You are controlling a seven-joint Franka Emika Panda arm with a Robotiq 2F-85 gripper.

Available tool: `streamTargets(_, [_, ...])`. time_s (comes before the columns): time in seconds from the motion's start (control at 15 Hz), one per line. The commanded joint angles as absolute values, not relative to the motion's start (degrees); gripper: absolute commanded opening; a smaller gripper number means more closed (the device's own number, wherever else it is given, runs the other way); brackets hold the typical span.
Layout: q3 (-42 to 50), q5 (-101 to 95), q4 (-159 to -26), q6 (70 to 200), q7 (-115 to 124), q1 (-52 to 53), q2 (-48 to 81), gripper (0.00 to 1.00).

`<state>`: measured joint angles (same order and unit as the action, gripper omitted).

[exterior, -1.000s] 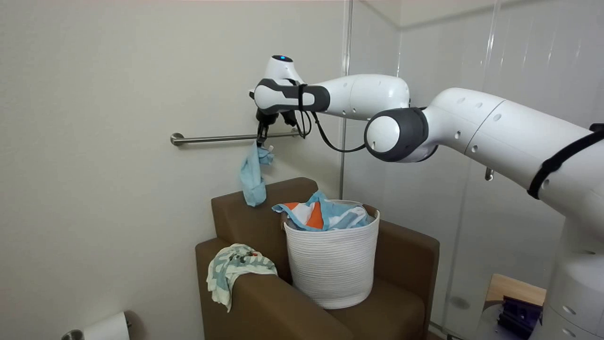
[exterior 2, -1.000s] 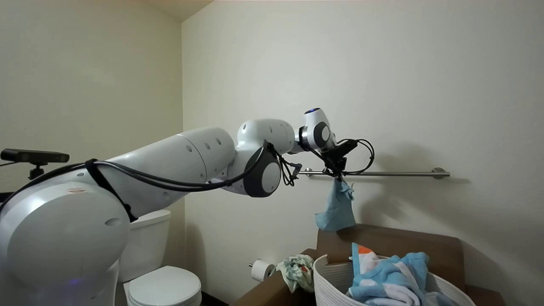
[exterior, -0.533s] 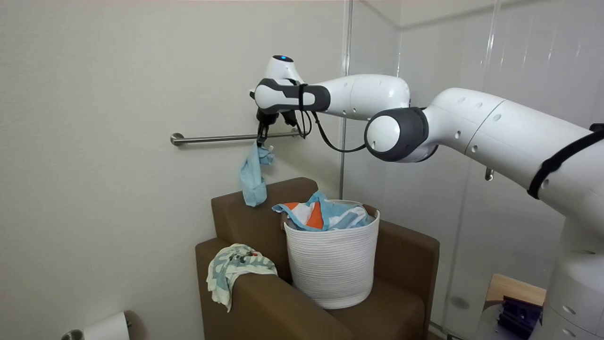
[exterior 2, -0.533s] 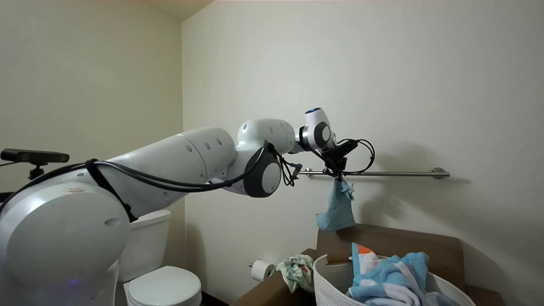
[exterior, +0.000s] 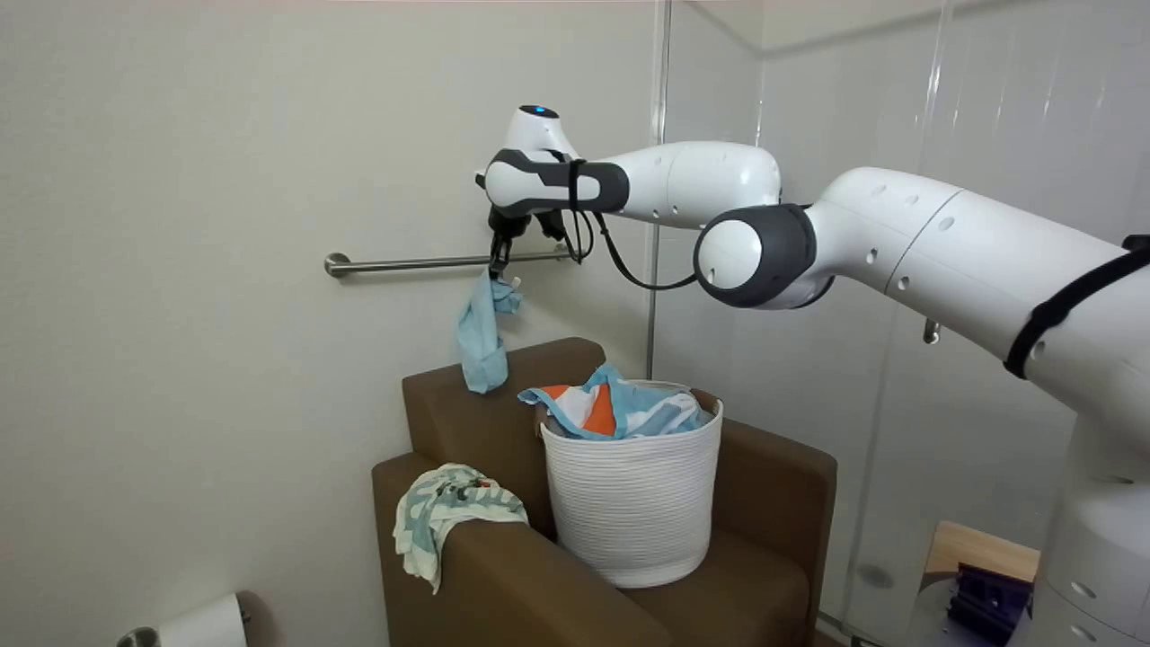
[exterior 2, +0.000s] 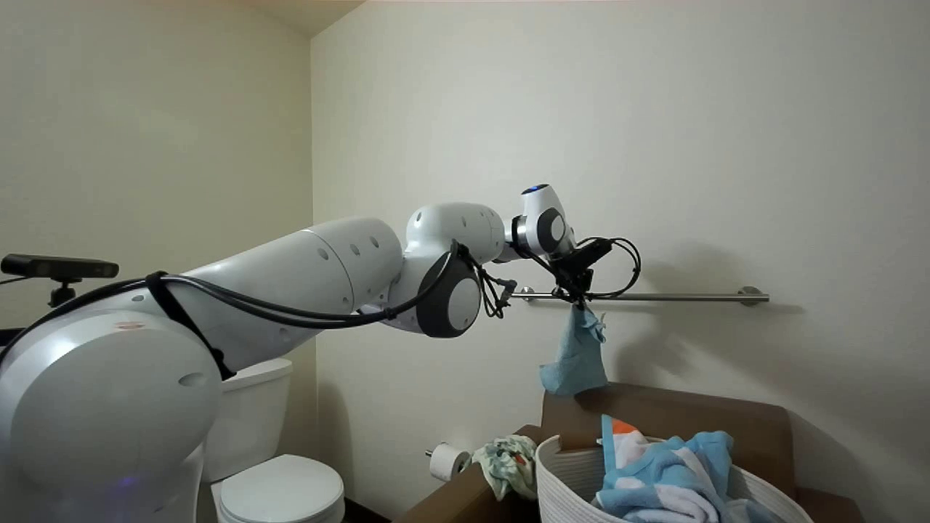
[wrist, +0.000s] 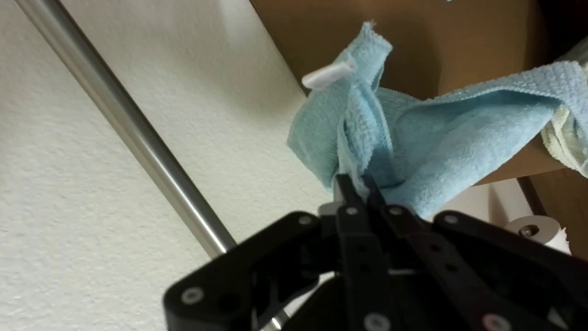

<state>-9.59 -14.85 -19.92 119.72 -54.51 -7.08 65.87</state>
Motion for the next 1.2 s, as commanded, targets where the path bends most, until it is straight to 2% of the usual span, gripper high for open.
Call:
streamTargets(0.0, [-9.59, -14.85, -19.92, 119.72, -54.51, -7.08, 65.88, 0.04])
streamTargets(1.13, [-8.61, -15.26, -19.92, 123.28, -52.35, -8.25, 66.12, 0.02])
